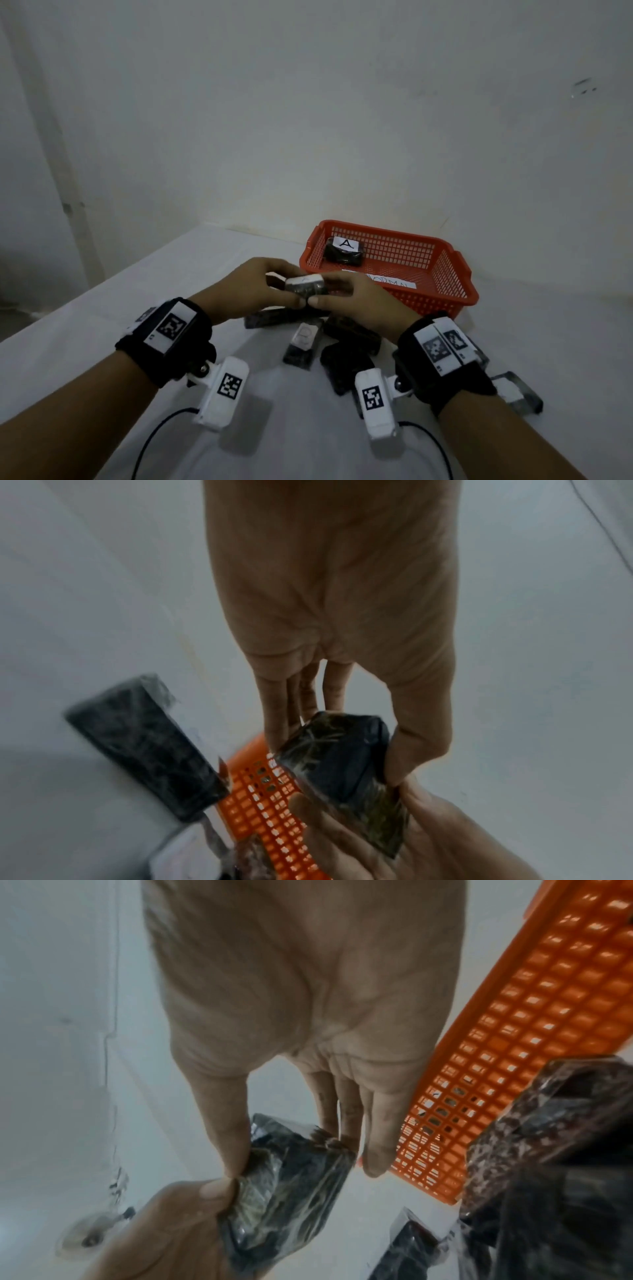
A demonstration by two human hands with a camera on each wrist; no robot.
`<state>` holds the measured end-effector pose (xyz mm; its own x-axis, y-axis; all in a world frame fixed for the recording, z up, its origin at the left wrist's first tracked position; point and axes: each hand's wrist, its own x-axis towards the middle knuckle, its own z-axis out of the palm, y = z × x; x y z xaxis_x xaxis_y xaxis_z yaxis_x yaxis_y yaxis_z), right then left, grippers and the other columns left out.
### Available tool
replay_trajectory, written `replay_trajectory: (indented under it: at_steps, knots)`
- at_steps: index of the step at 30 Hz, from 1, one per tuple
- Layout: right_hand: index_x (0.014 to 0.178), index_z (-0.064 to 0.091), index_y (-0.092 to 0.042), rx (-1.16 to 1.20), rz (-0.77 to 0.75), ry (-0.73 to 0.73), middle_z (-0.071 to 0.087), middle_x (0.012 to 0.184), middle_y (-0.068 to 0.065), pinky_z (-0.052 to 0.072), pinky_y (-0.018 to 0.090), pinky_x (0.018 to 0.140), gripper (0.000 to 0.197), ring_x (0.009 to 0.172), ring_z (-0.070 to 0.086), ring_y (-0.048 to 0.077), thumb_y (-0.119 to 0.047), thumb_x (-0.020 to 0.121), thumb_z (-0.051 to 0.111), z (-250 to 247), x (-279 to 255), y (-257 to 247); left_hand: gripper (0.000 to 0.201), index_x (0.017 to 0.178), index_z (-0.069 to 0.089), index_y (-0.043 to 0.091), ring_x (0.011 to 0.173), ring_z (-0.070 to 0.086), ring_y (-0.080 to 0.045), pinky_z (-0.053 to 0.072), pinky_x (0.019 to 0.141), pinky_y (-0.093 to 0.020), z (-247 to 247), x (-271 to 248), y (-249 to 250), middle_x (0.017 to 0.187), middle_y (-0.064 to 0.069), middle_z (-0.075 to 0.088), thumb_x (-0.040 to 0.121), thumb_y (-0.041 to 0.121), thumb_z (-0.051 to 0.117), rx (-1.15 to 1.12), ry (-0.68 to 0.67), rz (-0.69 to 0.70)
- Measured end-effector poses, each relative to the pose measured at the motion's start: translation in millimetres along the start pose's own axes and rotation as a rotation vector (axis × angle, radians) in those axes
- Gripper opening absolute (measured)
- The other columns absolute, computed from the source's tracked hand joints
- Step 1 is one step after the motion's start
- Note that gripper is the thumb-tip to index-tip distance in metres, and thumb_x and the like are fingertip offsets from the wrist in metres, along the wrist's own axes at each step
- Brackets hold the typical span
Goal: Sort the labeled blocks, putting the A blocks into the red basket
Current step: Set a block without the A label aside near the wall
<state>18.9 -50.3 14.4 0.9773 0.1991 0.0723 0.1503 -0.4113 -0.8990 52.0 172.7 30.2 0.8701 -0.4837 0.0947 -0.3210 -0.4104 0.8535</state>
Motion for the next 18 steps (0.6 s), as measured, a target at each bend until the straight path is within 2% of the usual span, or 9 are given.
replay_trajectory:
  at_steps: [3, 7, 9, 11, 13, 16, 18]
  knots:
    - [0.124, 0.075, -0.015, 0.149, -0.037, 0.077, 0.080, 0.116, 0.003, 0.057, 0.035, 0.101, 0.036, 0.111, 0.075, 0.017, -0.024, 0.089, 0.081, -17, -13, 5, 0.040, 0.124, 0.069, 0.018, 0.104, 0.074, -0.013, 0.059, 0.092, -0.026, 22, 8, 9, 0.114, -0.002, 0.077, 0.086, 0.011, 0.079, -0.185, -0.003, 0.051]
    - [0.118, 0.078, -0.013, 0.319, -0.027, 0.167, 0.079, 0.116, 0.011, 0.054, 0.052, 0.107, 0.039, 0.112, 0.076, 0.029, -0.035, 0.086, 0.083, -39, -29, 20, 0.051, 0.138, 0.060, 0.012, 0.115, 0.071, -0.023, 0.055, 0.104, -0.044, 63, 24, 15, 0.125, -0.007, 0.073, 0.090, 0.017, 0.076, -0.425, -0.007, 0.063]
    - [0.121, 0.076, -0.007, 0.371, -0.008, 0.197, 0.078, 0.118, 0.015, 0.053, 0.053, 0.109, 0.036, 0.114, 0.074, 0.031, -0.029, 0.091, 0.077, -50, -37, 27, 0.046, 0.134, 0.063, 0.014, 0.114, 0.072, -0.022, 0.055, 0.104, -0.047, 80, 32, 21, 0.121, -0.005, 0.075, 0.090, 0.017, 0.076, -0.444, 0.010, 0.083]
    - [0.125, 0.071, -0.001, 0.411, 0.007, 0.204, 0.076, 0.121, 0.018, 0.053, 0.052, 0.109, 0.039, 0.115, 0.074, 0.032, -0.024, 0.094, 0.073, -59, -45, 31, 0.038, 0.127, 0.067, 0.019, 0.112, 0.073, -0.021, 0.056, 0.102, -0.043, 95, 37, 30, 0.117, -0.002, 0.077, 0.090, 0.016, 0.076, -0.427, 0.011, 0.105]
    - [0.125, 0.071, -0.001, 0.423, 0.010, 0.240, 0.077, 0.120, 0.018, 0.054, 0.053, 0.108, 0.045, 0.113, 0.075, 0.032, -0.029, 0.090, 0.077, -66, -51, 34, 0.034, 0.124, 0.069, 0.020, 0.112, 0.073, -0.021, 0.057, 0.101, -0.041, 108, 41, 38, 0.116, -0.003, 0.078, 0.091, 0.012, 0.073, -0.435, -0.018, 0.121]
    - [0.117, 0.077, -0.006, 0.413, -0.015, 0.334, 0.078, 0.117, 0.016, 0.054, 0.054, 0.107, 0.054, 0.113, 0.074, 0.033, -0.043, 0.079, 0.084, -75, -57, 40, 0.032, 0.122, 0.071, 0.023, 0.115, 0.072, -0.022, 0.052, 0.106, -0.047, 120, 46, 45, 0.120, -0.004, 0.076, 0.091, 0.017, 0.074, -0.465, -0.057, 0.132]
    - [0.116, 0.078, -0.005, 0.424, -0.032, 0.347, 0.078, 0.116, 0.017, 0.054, 0.053, 0.108, 0.049, 0.113, 0.074, 0.033, -0.041, 0.083, 0.083, -81, -62, 44, 0.034, 0.123, 0.072, 0.021, 0.115, 0.072, -0.023, 0.051, 0.107, -0.050, 127, 47, 47, 0.120, -0.004, 0.076, 0.090, 0.021, 0.076, -0.482, -0.056, 0.128]
